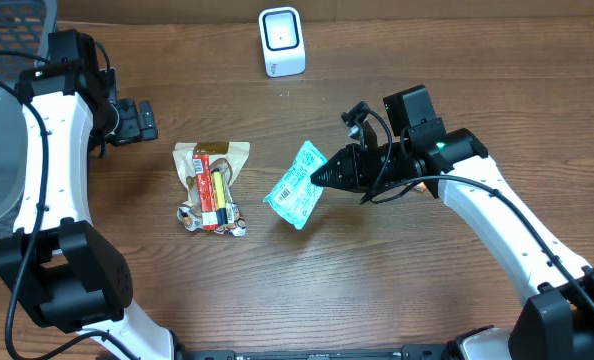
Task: Scan the item barcode
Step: 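Lift the wipes pack and turn it with the right gripper, then carry the wipes pack up to the white scanner, then hold the wipes pack against the white scanner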
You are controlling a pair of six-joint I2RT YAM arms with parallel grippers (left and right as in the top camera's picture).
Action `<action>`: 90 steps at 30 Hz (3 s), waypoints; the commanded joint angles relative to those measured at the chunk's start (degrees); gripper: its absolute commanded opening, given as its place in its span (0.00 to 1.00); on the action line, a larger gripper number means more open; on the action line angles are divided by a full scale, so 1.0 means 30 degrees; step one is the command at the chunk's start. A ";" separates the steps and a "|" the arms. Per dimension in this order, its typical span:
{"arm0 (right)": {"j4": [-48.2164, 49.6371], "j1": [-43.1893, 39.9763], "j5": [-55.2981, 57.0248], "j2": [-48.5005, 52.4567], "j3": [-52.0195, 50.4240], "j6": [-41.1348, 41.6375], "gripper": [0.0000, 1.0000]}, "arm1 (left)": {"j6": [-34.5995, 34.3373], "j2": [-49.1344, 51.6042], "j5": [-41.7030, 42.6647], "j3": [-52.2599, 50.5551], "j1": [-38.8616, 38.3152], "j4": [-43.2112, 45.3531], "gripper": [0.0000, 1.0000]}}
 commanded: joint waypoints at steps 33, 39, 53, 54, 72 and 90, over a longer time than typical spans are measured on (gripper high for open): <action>0.3147 -0.0036 1.3129 -0.0211 -0.0102 -0.0299 0.04 | 0.0291 -0.0357 0.0138 0.0393 -0.0284 0.0029 1.00; 0.2849 -0.0036 1.3712 -0.0211 0.2157 -0.0714 0.04 | 0.0291 -0.0357 0.0138 0.0393 -0.0299 0.0029 1.00; 0.0044 0.0372 1.8418 -0.0138 1.0360 -0.4335 0.04 | 0.0291 -0.0357 0.0146 0.0393 -0.0291 0.0029 1.00; 0.0867 0.0546 1.9067 -0.0138 1.0375 -0.5093 0.04 | 0.0291 -0.0357 0.0138 0.0393 -0.0291 0.0029 1.00; 1.4462 0.2470 2.3518 0.7380 1.0331 -1.1060 0.04 | 0.0291 -0.0357 0.0138 0.0393 -0.0306 0.0029 1.00; 2.8793 0.3308 2.6833 1.6837 1.0331 -1.8965 0.04 | 0.0291 -0.0357 0.0138 0.0393 -0.0313 0.0029 1.00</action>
